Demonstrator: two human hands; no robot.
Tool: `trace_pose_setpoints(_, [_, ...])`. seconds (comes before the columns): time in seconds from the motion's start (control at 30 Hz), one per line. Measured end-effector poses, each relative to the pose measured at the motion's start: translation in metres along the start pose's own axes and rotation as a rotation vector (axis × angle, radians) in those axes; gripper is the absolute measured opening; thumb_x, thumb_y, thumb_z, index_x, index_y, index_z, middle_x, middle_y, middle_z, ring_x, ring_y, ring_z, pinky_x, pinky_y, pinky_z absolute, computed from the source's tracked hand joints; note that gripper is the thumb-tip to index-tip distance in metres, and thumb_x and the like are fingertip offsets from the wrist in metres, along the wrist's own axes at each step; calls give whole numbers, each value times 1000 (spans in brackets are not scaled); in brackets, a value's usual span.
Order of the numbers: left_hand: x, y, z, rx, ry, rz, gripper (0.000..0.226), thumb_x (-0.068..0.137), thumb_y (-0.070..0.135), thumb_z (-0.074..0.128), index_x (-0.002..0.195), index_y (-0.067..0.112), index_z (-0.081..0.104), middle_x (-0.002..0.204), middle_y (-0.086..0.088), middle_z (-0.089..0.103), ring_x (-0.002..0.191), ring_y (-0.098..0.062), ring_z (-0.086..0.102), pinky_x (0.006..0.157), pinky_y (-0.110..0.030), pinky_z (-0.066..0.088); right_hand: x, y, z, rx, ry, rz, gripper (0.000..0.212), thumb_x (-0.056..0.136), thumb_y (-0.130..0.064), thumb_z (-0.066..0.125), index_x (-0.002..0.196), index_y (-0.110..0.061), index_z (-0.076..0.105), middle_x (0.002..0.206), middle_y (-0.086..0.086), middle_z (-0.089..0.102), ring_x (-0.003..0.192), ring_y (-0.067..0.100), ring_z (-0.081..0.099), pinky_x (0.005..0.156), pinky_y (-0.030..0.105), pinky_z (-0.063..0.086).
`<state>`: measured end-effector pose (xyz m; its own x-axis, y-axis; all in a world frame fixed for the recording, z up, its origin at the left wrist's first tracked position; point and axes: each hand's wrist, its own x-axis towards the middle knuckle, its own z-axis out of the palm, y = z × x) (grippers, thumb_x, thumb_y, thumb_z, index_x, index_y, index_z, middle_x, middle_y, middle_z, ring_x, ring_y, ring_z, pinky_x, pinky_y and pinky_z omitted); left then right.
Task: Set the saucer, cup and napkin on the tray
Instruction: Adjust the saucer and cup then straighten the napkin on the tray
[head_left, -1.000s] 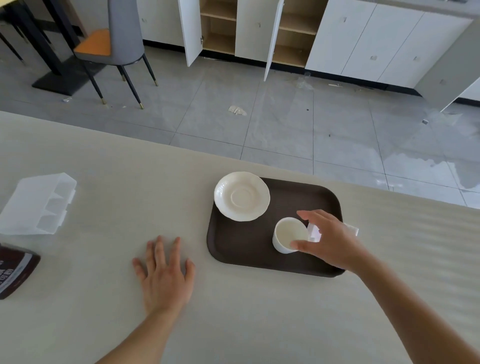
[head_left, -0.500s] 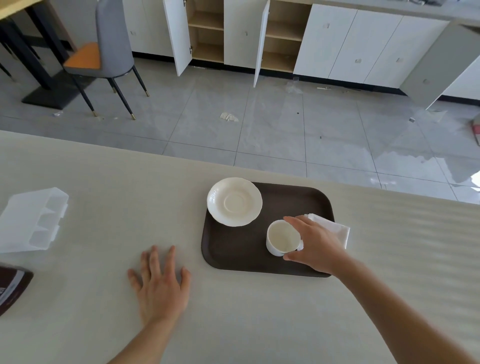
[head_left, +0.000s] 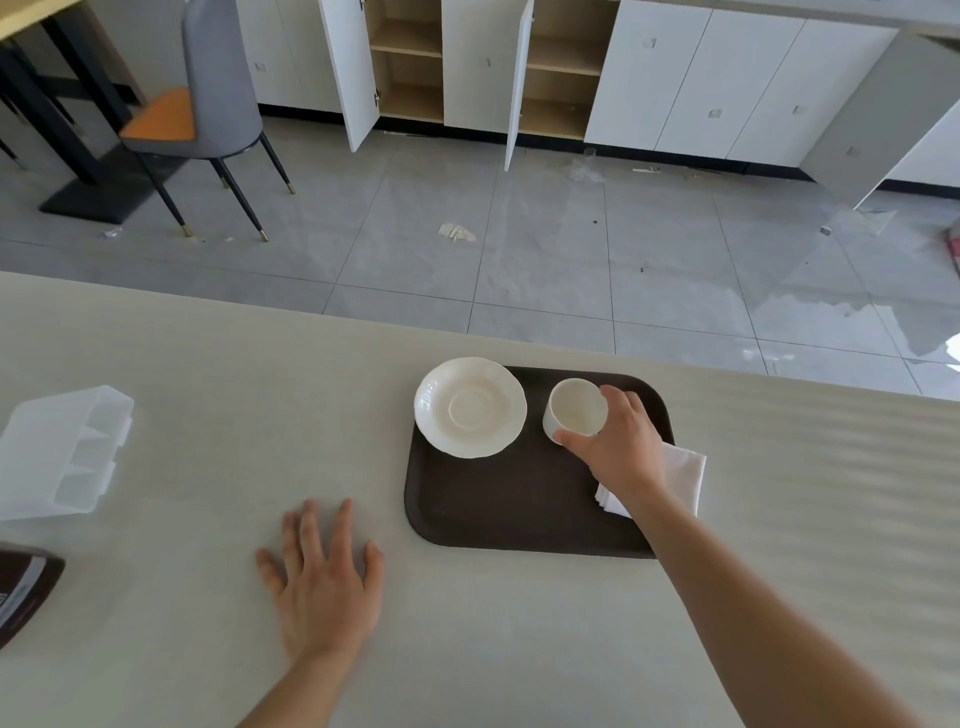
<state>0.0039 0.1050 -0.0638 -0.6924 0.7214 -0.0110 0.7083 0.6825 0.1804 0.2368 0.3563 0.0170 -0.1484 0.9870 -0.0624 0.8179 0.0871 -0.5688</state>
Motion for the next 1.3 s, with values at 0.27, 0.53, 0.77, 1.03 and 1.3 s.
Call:
trace_pose_setpoints(0.27, [0, 0, 1, -4, -5, 0, 64, 85, 49, 34, 143, 25, 46, 153, -14, 36, 146, -34, 23, 116, -61, 11, -1, -6, 8, 24, -4, 72, 88, 68, -52, 82, 138, -17, 42, 132, 6, 48, 109, 27, 55, 76, 33, 40])
trace_pose_setpoints(0.53, [0, -1, 3, -2, -2, 1, 63, 84, 48, 34, 142, 24, 46, 152, -15, 36, 145, -34, 23, 115, -62, 12, -21, 11, -10, 73, -19, 97, 44, 80, -39, 77, 115, -19, 61, 101, -3, 65, 82, 15, 64, 62, 20, 42])
trace_pose_setpoints(0.77, [0, -1, 1, -8, 6, 3, 64, 85, 49, 33, 142, 23, 46, 152, -15, 36, 145, -35, 23, 115, -62, 12, -30, 3, -6, 120, -34, 134, 19, 94, -35, 62, 89, -19, 71, 76, 0, 70, 76, 20, 66, 70, 39, 58])
trace_pose_setpoints(1.03, [0, 0, 0, -7, -8, 3, 65, 84, 49, 32, 143, 23, 44, 153, -15, 35, 146, -34, 22, 116, -62, 11, -30, -12, 7, 173, -11, 135, 19, 94, -33, 61, 85, -18, 68, 71, -1, 70, 74, 18, 66, 72, 41, 57])
trace_pose_setpoints(1.3, [0, 0, 1, 5, -8, 3, 65, 85, 49, 32, 144, 24, 44, 153, -14, 35, 146, -34, 22, 116, -61, 11, -29, -15, 12, 250, -5, 175, 13, 92, -33, 64, 87, -22, 67, 71, -6, 71, 72, 12, 69, 68, 33, 55])
